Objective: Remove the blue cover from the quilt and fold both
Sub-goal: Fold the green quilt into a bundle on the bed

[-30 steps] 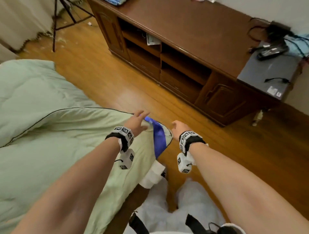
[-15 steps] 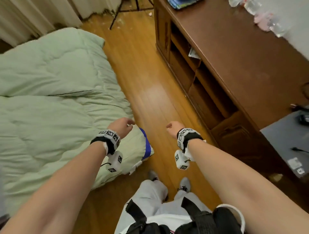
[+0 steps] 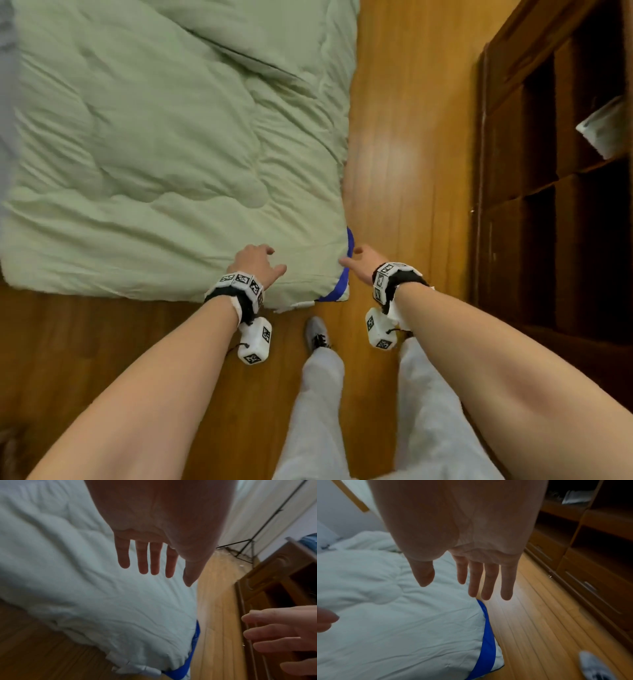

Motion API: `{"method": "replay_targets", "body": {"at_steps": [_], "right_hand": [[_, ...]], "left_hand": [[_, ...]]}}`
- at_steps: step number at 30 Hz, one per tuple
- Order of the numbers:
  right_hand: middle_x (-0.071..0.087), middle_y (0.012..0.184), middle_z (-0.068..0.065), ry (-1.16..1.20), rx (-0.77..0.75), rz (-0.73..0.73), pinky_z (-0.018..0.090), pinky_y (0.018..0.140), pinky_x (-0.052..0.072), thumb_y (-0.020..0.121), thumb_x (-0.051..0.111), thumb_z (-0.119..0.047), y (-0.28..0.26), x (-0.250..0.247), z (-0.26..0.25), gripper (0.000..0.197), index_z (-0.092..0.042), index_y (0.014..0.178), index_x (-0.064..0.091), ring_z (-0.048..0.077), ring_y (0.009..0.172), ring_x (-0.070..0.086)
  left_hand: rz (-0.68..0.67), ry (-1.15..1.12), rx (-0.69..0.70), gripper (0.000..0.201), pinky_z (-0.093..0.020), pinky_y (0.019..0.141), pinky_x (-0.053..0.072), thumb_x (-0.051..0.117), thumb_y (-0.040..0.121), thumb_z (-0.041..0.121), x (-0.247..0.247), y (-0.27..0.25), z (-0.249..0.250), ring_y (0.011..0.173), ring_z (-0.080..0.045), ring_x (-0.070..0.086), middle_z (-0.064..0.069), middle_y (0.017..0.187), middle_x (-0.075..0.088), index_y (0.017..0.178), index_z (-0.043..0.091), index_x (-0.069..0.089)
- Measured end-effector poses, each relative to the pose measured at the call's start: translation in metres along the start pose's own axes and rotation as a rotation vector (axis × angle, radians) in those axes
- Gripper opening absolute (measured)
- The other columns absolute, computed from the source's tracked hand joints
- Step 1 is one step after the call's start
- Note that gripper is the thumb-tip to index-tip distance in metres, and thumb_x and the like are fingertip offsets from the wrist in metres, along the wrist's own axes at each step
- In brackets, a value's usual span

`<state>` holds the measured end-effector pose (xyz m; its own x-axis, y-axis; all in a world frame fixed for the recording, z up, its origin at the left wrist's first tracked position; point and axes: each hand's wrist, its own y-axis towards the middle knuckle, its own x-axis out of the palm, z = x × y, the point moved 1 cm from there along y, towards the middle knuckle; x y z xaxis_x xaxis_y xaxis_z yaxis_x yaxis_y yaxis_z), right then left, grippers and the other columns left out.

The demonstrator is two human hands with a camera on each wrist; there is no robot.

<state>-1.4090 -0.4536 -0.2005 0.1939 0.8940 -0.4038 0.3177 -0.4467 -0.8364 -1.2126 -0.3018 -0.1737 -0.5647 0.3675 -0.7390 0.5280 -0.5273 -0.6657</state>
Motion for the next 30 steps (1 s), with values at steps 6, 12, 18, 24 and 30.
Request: {"method": "replay_targets", "body": {"at_steps": [6,12,18,24,30], "right_hand": [[0.038,0.152,0.013,0.035,0.028,0.011,0.045,0.109,0.039,0.082,0.062,-0.065,0.152,0.067,0.013,0.100,-0.011,0.154,0.016,0.036,0.133,0.044],[0.013,0.161,0.014,0.396,0.132,0.197,0.041,0.118,0.017,0.066,0.080,-0.062,0.234,0.121,0.053,0.137,-0.007,0.154,-0.010,0.029,0.147,0.020],[0.063,0.108,0.007,0.389,0.082,0.089,0.034,0.087,0.048,0.075,0.079,-0.046,0.230,0.104,0.060,0.066,-0.001,0.120,0.058,0.028,0.102,0.062],[0.067,0.108,0.013,0.284,-0.069,0.143,0.032,0.082,0.047,0.087,0.067,-0.039,0.162,0.010,0.081,0.039,-0.008,0.111,0.062,0.032,0.099,0.063],[0.065,0.109,0.015,0.039,-0.020,0.300,0.032,0.073,0.038,0.090,0.059,-0.045,0.134,-0.075,0.143,0.039,-0.014,0.113,0.057,0.033,0.091,0.059]], "left_hand": [[-0.022,0.234,-0.055,0.123,-0.060,0.112,0.022,0.078,0.061,0.064,0.105,0.094,-0.041,0.148,-0.028,0.004,-0.002,0.162,0.000,0.153,0.033,0.004],[0.239,0.354,-0.096,0.084,-0.057,0.107,0.027,0.080,0.068,0.040,0.161,0.138,-0.039,0.133,-0.029,0.034,-0.007,0.141,0.041,0.139,0.026,0.036],[0.171,0.175,-0.053,0.032,-0.042,0.081,0.046,0.053,0.083,0.017,0.122,0.135,-0.010,0.101,-0.035,0.060,-0.007,0.107,0.066,0.113,0.026,0.061],[0.028,0.245,0.082,0.022,-0.034,0.070,0.044,0.049,0.087,0.032,0.056,0.083,0.057,0.094,-0.031,0.062,-0.005,0.106,0.068,0.107,0.025,0.059],[-0.036,0.205,0.256,0.022,-0.031,0.067,0.039,0.052,0.088,0.032,0.046,0.064,0.169,0.094,-0.028,0.065,-0.001,0.102,0.069,0.100,0.025,0.069]]}}
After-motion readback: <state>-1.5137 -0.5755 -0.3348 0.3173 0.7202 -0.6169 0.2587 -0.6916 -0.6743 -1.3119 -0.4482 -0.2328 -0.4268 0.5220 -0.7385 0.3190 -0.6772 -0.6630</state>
